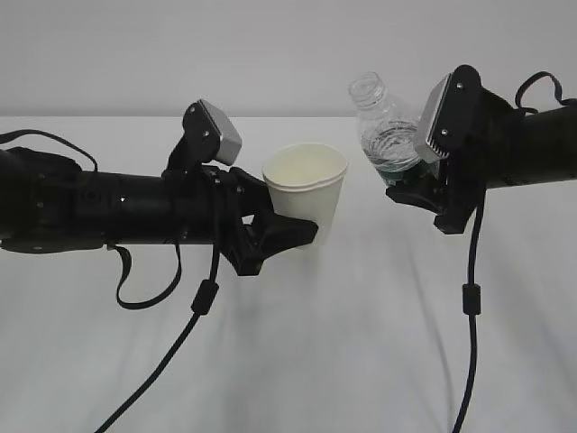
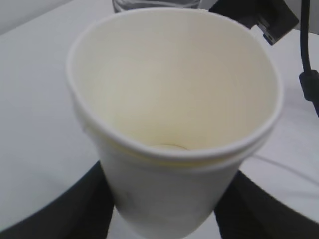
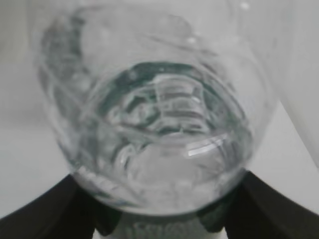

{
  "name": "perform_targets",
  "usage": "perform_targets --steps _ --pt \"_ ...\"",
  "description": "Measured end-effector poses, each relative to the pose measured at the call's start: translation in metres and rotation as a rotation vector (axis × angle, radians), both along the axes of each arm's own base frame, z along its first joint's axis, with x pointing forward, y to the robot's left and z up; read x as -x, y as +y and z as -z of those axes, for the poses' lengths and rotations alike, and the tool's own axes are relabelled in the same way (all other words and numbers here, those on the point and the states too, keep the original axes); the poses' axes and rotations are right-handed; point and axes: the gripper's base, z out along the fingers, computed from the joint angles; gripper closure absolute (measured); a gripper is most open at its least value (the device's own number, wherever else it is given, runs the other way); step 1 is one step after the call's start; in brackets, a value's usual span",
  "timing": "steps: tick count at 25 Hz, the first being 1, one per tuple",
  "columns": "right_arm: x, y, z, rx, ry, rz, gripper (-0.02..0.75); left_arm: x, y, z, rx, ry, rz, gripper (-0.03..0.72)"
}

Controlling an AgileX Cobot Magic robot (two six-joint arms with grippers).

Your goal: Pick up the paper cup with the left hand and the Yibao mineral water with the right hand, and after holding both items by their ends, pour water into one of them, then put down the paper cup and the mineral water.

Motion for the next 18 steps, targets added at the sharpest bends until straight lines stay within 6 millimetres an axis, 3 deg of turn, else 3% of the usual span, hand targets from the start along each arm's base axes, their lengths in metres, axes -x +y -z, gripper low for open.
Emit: perform_targets --steps 9,18 --pt "0.000 -0.003 0.002 0.084 -0.029 -0.027 0.229 0.001 -0.005 0.014 -0.013 0.037 0.006 0.272" --pt "-0.001 -0.005 0.003 0.171 -0.076 -0.061 0.229 0.002 -0.005 0.013 0.002 0.036 0.013 0.272"
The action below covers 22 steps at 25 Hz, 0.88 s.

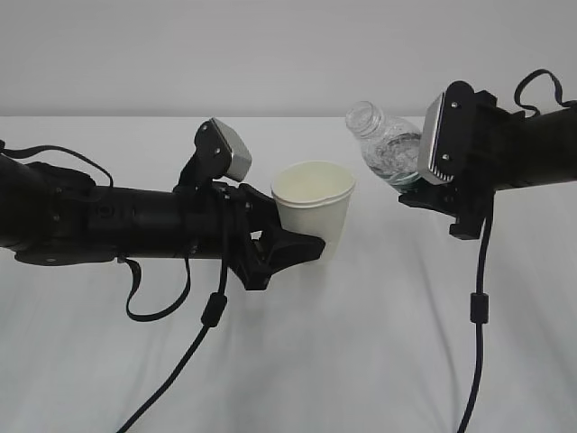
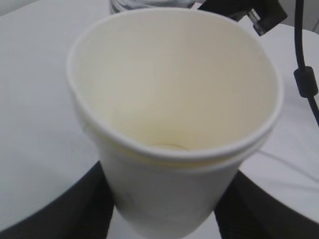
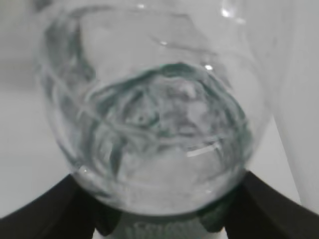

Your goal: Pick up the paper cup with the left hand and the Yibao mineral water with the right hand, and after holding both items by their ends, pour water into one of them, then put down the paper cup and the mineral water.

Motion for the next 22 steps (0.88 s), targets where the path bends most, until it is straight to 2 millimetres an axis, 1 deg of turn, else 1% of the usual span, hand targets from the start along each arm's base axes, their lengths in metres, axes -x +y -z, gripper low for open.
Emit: perform_targets --steps 8,15,22 --pt "-0.001 -0.004 0.001 0.062 -0.018 0.004 0.229 0.002 -0.002 -0.002 0.028 -0.005 0.022 0.272" --pt "-0.002 -0.005 0.002 0.087 -0.028 0.005 0.229 0.011 -0.013 -0.001 0.022 -0.002 0.065 0.273" --pt "-0.002 -0.006 0.002 0.117 -0.044 -0.008 0.229 0.011 -0.013 0.002 0.015 0.001 0.064 0.273"
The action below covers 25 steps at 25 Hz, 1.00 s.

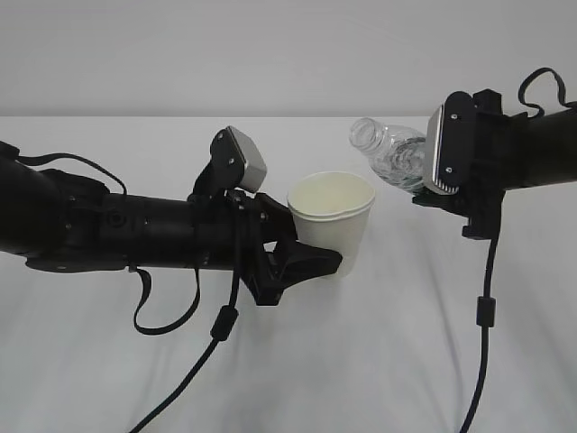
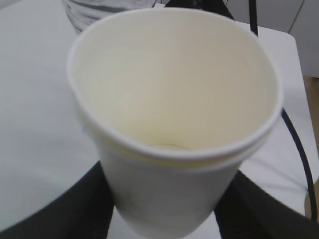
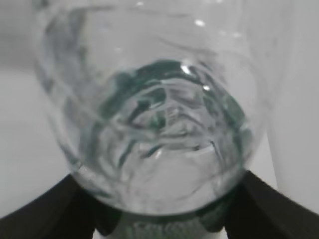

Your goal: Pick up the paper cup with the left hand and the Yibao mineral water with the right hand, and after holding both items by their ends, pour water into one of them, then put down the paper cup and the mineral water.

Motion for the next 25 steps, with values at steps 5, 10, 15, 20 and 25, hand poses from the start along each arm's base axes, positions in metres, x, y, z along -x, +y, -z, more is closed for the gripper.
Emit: perform_targets --steps 5,10,15,20,25 --pt "0.000 0.000 0.000 0.013 -0.007 -0.011 0.229 0.000 0.000 0.005 -0.012 0.012 -0.003 0.273" --pt "-0.001 0.000 -0.008 0.024 -0.040 -0.022 0.230 -0.001 0.000 0.008 -0.018 0.019 -0.011 0.273" --pt "0.001 0.007 -0.010 0.077 -0.059 -0.054 0.255 -0.001 0.000 0.008 -0.018 0.020 -0.013 0.273" --pt "0.003 0.018 -0.009 0.129 -0.076 -0.085 0.258 -0.001 0.000 0.008 -0.018 0.020 -0.014 0.273" --pt "0.002 0.018 -0.009 0.170 -0.090 -0.085 0.258 -0.001 0.000 0.008 -0.018 0.020 -0.014 0.273"
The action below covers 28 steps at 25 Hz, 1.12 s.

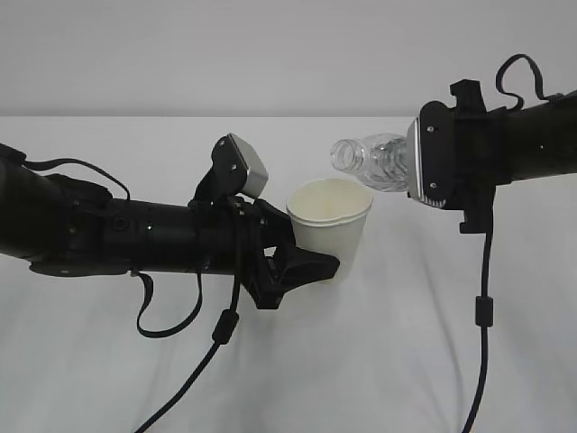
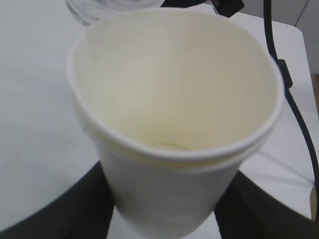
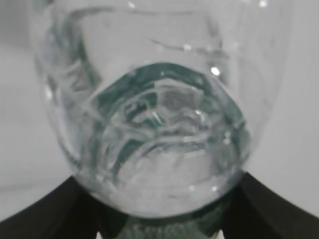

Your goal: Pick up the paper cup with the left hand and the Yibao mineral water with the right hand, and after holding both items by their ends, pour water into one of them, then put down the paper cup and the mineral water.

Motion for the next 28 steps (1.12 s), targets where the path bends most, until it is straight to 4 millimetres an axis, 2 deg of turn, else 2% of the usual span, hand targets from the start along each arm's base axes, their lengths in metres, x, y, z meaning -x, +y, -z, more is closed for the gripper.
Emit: perform_targets --steps 16,28 --pt "-0.0017 -0.0044 0.0002 0.072 -0.028 0.006 0.258 -0.0007 0.0007 0.0013 -0.016 0.001 -0.009 0.274" --pt "-0.0076 -0.0037 -0.0091 0.070 -0.062 0.010 0.259 -0.0011 0.0012 0.0022 -0.026 0.002 -0.015 0.276"
